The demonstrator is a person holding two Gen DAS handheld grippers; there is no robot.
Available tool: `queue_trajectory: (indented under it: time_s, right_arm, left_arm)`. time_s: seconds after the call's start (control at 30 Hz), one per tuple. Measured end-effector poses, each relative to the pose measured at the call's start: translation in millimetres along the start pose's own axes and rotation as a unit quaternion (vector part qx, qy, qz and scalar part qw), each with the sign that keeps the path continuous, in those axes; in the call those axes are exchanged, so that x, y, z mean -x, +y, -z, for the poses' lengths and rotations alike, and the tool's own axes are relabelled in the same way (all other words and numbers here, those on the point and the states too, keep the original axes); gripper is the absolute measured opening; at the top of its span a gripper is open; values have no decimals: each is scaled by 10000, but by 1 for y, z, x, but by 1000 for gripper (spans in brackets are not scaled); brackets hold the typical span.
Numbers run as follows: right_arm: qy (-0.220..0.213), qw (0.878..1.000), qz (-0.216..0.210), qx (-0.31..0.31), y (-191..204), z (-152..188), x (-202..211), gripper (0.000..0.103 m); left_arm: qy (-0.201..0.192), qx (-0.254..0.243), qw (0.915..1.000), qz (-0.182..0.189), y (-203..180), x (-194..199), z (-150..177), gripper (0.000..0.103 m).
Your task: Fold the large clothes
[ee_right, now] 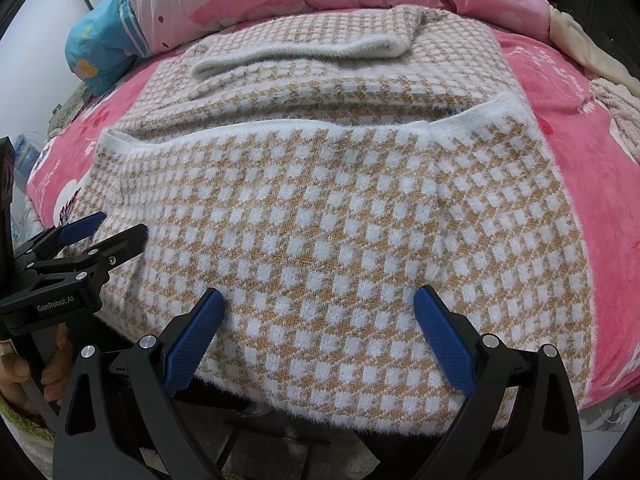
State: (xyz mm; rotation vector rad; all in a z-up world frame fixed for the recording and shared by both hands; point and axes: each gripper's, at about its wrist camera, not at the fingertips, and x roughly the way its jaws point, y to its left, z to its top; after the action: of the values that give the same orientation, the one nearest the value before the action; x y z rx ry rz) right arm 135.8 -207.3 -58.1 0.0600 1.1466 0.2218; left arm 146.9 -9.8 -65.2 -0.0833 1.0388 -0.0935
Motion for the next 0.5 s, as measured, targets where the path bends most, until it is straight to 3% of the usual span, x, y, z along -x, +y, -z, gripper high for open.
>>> queue_trajectory:
  time_s: [0.5]
  right_arm:
    - [6,10000,-3,-4,0,1,0,94]
  left_arm:
    - [13,-1,10000,5,1,0,-2,95]
